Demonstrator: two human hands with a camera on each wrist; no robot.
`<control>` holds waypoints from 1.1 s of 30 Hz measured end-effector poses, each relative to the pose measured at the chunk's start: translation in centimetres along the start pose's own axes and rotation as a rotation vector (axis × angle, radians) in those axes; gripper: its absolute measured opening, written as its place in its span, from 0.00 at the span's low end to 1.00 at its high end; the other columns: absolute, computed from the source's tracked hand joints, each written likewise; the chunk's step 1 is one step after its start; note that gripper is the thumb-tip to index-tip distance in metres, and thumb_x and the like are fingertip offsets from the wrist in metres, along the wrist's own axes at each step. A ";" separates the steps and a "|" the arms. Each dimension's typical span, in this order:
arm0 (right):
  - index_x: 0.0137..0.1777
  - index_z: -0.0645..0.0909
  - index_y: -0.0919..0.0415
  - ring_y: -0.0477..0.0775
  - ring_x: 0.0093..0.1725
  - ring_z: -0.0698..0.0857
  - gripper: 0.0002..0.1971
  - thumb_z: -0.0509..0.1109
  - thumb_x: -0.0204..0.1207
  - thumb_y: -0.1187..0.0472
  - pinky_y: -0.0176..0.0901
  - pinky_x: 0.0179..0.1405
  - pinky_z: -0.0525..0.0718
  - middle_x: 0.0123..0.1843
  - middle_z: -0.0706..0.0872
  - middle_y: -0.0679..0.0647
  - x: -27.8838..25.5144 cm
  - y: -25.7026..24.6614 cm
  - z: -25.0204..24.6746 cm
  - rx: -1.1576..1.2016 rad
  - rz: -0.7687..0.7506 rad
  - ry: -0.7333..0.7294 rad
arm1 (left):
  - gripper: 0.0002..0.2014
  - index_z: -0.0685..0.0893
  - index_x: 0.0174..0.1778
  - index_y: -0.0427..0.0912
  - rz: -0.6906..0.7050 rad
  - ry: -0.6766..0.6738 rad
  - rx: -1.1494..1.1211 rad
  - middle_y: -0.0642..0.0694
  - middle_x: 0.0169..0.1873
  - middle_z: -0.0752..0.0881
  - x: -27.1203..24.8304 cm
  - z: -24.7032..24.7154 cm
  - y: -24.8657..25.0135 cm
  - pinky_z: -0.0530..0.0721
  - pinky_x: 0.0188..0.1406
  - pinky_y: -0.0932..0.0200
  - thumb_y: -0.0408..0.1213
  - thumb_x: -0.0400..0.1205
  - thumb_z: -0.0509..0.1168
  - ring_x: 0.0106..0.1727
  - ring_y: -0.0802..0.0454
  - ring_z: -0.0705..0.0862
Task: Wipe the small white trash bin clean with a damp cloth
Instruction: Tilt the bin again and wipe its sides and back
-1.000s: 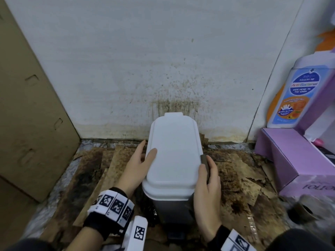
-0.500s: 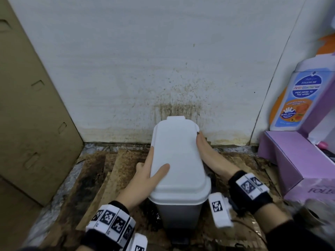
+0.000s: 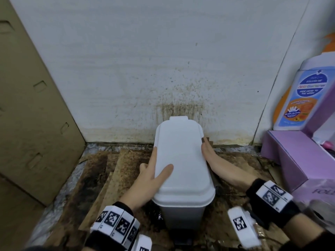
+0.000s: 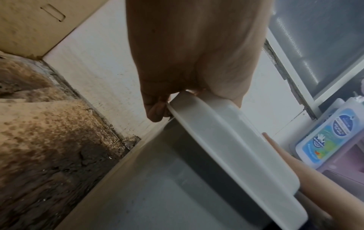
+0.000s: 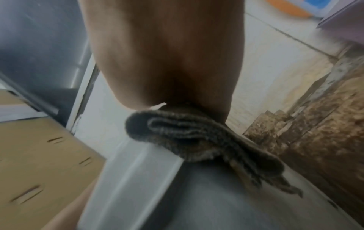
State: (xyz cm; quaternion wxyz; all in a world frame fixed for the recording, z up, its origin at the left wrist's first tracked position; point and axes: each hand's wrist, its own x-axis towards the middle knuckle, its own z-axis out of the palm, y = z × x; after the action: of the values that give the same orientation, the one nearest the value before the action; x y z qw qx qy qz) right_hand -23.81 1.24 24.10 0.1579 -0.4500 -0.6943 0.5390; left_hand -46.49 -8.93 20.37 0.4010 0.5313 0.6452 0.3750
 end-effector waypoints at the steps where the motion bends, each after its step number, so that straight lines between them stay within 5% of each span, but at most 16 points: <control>1: 0.85 0.31 0.24 0.21 0.71 0.69 0.36 0.44 0.82 0.24 0.22 0.56 0.74 0.82 0.50 0.15 -0.8 0.1 0.5 0.012 -0.009 0.013 | 0.38 0.39 0.79 0.87 -0.006 0.001 -0.005 0.50 0.77 0.68 0.0 0.0 0.1 0.67 0.68 0.50 0.71 0.81 0.60 0.73 0.55 0.67; 3: 0.84 0.31 0.21 0.12 0.67 0.67 0.36 0.46 0.81 0.24 0.13 0.58 0.69 0.76 0.48 0.09 -2.4 0.7 1.6 0.031 -0.008 0.039 | 0.39 0.38 0.80 0.85 -0.016 0.001 -0.017 0.52 0.78 0.66 -0.1 0.1 0.1 0.66 0.68 0.52 0.70 0.81 0.60 0.70 0.59 0.66; 5: 0.84 0.32 0.21 0.20 0.80 0.56 0.38 0.48 0.79 0.22 0.24 0.74 0.58 0.80 0.43 0.12 -3.8 1.6 2.6 0.041 -0.014 0.064 | 0.41 0.37 0.81 0.83 -0.028 -0.006 -0.026 0.53 0.78 0.64 -0.1 0.2 0.1 0.64 0.68 0.54 0.69 0.82 0.60 0.69 0.61 0.64; 8: 0.84 0.32 0.22 0.23 0.84 0.45 0.40 0.49 0.78 0.20 0.33 0.82 0.50 0.83 0.39 0.13 -4.5 2.7 3.0 0.050 -0.010 0.070 | 0.41 0.37 0.81 0.82 -0.042 -0.010 -0.034 0.54 0.76 0.64 0.0 0.1 0.0 0.65 0.67 0.56 0.69 0.81 0.60 0.68 0.58 0.66; 13: 0.85 0.28 0.27 0.34 0.88 0.48 0.43 0.44 0.77 0.19 0.47 0.90 0.51 0.87 0.39 0.22 -1.7 1.0 1.0 -0.011 0.014 0.012 | 0.40 0.37 0.81 0.83 -0.010 -0.021 -0.032 0.54 0.76 0.65 0.0 0.0 0.0 0.66 0.66 0.56 0.68 0.82 0.60 0.58 0.81 0.62; 18: 0.85 0.27 0.27 0.45 0.92 0.43 0.45 0.40 0.73 0.16 0.62 0.91 0.51 0.89 0.37 0.27 1.8 -0.4 -1.0 -0.025 -0.001 -0.026 | 0.39 0.38 0.80 0.85 -0.001 -0.028 -0.033 0.57 0.78 0.65 -0.1 0.0 0.2 0.65 0.67 0.56 0.70 0.81 0.60 0.57 0.87 0.57; 20: 0.85 0.28 0.26 0.44 0.91 0.50 0.38 0.41 0.80 0.22 0.56 0.90 0.60 0.87 0.41 0.25 1.7 -0.2 -1.0 -0.009 -0.017 -0.018 | 0.40 0.38 0.80 0.84 -0.014 -0.030 -0.048 0.58 0.78 0.64 -0.2 0.0 0.4 0.64 0.66 0.58 0.69 0.82 0.59 0.53 0.88 0.55; 21: 0.85 0.28 0.26 0.41 0.88 0.61 0.36 0.41 0.82 0.25 0.45 0.83 0.70 0.86 0.46 0.24 1.3 0.0 -0.8 -0.007 -0.010 0.000 | 0.40 0.38 0.81 0.83 -0.019 -0.027 -0.053 0.57 0.76 0.64 -0.3 0.1 0.5 0.65 0.64 0.59 0.68 0.82 0.59 0.52 0.88 0.57; 23: 0.85 0.30 0.24 0.26 0.68 0.75 0.34 0.44 0.85 0.28 0.26 0.58 0.78 0.82 0.55 0.22 0.3 0.7 0.0 0.014 0.010 0.044 | 0.40 0.38 0.82 0.81 -0.018 -0.020 -0.042 0.56 0.76 0.64 -0.3 0.1 0.6 0.66 0.62 0.60 0.68 0.82 0.59 0.51 0.87 0.58; 28: 0.87 0.40 0.25 0.06 0.59 0.67 0.35 0.54 0.87 0.32 0.12 0.53 0.70 0.76 0.59 0.11 -2.5 2.6 2.4 0.197 -0.015 0.142 | 0.41 0.38 0.82 0.80 -0.023 -0.023 -0.046 0.54 0.76 0.63 -0.2 0.2 0.5 0.64 0.65 0.58 0.68 0.82 0.60 0.54 0.86 0.59; 31: 0.90 0.53 0.32 0.21 0.67 0.74 0.30 0.58 0.90 0.41 0.21 0.63 0.70 0.79 0.68 0.21 -3.5 3.1 3.7 0.288 -0.012 0.260 | 0.41 0.37 0.83 0.80 -0.037 -0.018 -0.036 0.52 0.73 0.65 -0.2 0.2 0.6 0.66 0.66 0.57 0.68 0.82 0.60 0.62 0.66 0.71; 33: 0.89 0.62 0.38 0.32 0.71 0.75 0.25 0.57 0.92 0.47 0.30 0.65 0.72 0.81 0.73 0.32 -3.6 3.2 4.3 0.295 0.000 0.359 | 0.41 0.37 0.83 0.79 -0.040 -0.017 -0.037 0.51 0.73 0.65 -0.2 0.2 0.6 0.66 0.66 0.57 0.68 0.82 0.60 0.63 0.60 0.71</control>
State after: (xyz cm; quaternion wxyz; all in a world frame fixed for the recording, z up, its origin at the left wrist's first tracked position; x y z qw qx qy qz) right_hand -23.40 -4.13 20.58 0.3428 -0.5108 -0.5688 0.5460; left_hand -46.09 -9.02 20.83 0.4239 0.5139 0.6452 0.3741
